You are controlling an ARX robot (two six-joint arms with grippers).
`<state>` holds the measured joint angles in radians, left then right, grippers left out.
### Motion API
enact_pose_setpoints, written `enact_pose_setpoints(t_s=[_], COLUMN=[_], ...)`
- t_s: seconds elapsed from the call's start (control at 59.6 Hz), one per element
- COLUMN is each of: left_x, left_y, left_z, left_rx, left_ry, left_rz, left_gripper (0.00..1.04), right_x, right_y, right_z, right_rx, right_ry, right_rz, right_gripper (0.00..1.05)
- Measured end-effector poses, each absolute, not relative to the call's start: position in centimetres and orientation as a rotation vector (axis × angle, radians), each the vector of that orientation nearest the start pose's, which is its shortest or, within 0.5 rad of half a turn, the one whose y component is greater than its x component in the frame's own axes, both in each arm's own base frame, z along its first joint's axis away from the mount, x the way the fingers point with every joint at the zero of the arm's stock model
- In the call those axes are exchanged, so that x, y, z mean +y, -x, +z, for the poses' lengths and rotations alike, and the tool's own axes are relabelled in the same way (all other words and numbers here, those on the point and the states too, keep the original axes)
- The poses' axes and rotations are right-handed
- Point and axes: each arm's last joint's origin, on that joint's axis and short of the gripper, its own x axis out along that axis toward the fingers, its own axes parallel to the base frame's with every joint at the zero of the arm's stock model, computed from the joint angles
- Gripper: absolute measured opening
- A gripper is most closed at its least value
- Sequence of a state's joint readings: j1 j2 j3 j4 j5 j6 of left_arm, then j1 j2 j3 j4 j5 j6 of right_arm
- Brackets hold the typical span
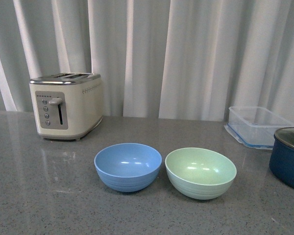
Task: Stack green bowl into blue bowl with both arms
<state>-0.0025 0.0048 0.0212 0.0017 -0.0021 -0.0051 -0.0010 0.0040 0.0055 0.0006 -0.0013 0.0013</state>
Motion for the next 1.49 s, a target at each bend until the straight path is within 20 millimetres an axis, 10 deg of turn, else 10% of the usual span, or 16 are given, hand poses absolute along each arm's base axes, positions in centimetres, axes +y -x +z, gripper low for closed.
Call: enact_pose_setpoints(t_s=[0.201, 0.369, 0.554, 1.108, 1.494], left_x=[0.0, 0.0, 0.0, 0.0, 0.0], left_y=[-9.7, -9.6, -9.7, -9.7, -9.7], left_z=[17.0, 17.1, 17.1, 17.1, 17.1], left_rx=[-0.018, -0.02, -0.019, -0.019, -0.019], left_ry=[0.005, 0.005, 0.005, 0.004, 0.004], left_rz=[-0.001, -0.003, -0.002, -0.002, -0.002], left_gripper=[0.35, 0.66, 0.99, 0.98, 0.98], right_x=[0.0, 0.6, 2.8, 7.2, 6.7], right_y=[-9.8, -10.9, -16.6, -34.3, -38.8], right_z=[16.5, 17.7, 20.9, 23.0, 22.3], right_rx=[-0.001, 0.784, 0.899, 0.949, 0.945], right_ry=[-0.001, -0.036, -0.045, -0.106, -0.105], right_rz=[0.0, 0.053, 0.111, 0.166, 0.153], right_gripper=[0.95, 0.95, 0.95, 0.95, 0.95])
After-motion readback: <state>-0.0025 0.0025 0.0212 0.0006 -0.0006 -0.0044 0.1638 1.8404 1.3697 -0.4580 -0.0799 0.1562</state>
